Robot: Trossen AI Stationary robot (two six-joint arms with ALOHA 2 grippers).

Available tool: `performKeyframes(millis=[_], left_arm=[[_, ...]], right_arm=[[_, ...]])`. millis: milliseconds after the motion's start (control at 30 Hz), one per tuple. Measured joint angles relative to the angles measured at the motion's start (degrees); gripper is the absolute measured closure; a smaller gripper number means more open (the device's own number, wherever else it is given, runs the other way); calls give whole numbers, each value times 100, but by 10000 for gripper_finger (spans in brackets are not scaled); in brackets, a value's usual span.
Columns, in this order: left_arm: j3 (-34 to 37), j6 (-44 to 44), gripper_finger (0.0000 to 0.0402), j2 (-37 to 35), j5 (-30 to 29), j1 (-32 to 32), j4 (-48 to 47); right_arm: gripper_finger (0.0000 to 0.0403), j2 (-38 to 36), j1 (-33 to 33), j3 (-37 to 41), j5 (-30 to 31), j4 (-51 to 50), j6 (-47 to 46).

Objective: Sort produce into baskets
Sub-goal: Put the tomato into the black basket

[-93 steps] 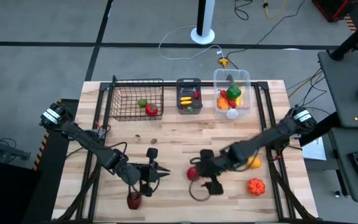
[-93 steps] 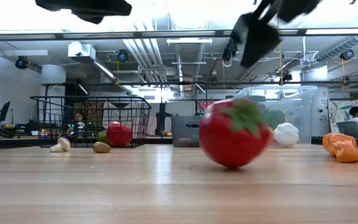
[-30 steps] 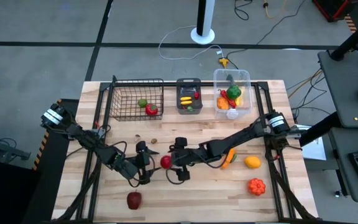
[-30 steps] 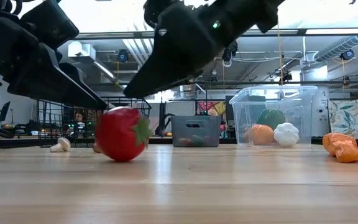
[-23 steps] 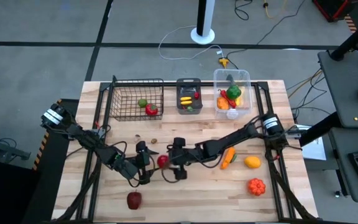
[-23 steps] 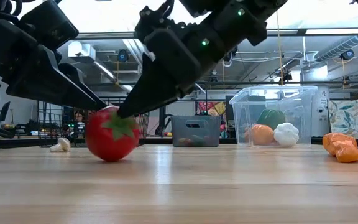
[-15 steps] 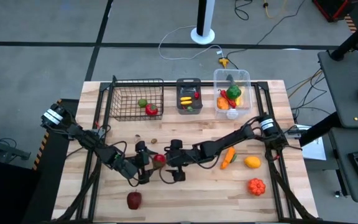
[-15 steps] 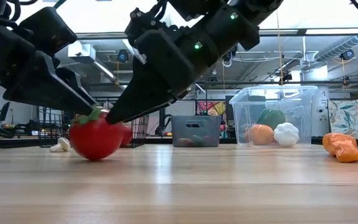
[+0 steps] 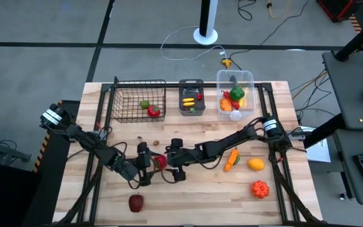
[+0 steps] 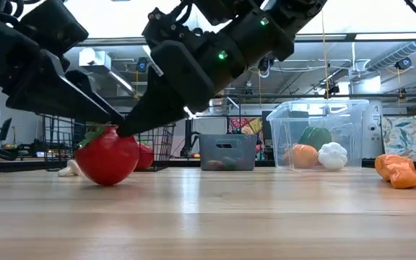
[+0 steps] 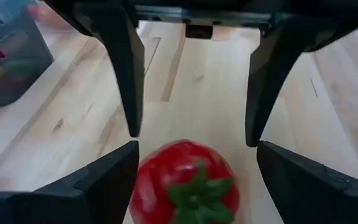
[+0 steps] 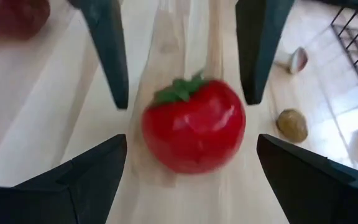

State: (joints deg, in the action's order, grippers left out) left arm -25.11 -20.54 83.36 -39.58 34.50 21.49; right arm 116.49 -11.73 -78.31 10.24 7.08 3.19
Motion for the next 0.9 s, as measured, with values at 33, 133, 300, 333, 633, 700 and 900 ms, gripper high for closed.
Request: performKeyframes(millis=[33, 133, 300, 333, 633, 700, 900], left_arm=[[-15, 28, 96, -14, -2, 0, -67], [-27, 57, 96, -83, -79, 0, -196], [-41, 57, 96, -297, -223, 91, -396], [-51, 47, 96, -387, -269, 129, -547], [-113, -1048, 96, -1027, -339, 380, -2454], [-86, -1149, 96, -993, -329, 424, -2458], [-13, -1493, 96, -753, -286, 479, -2403]], right_arm=[[51, 0, 4, -3, 5, 45, -4], [51, 0, 6, -3, 9, 200, -48], [51, 0, 14, 45, 28, 593, -259], [51, 0, 16, 76, 42, 717, -309], [51, 555, 16, 147, 965, 1965, -667], [51, 636, 16, 128, 1026, 2035, -667], [51, 572, 14, 80, 884, 1982, -879]])
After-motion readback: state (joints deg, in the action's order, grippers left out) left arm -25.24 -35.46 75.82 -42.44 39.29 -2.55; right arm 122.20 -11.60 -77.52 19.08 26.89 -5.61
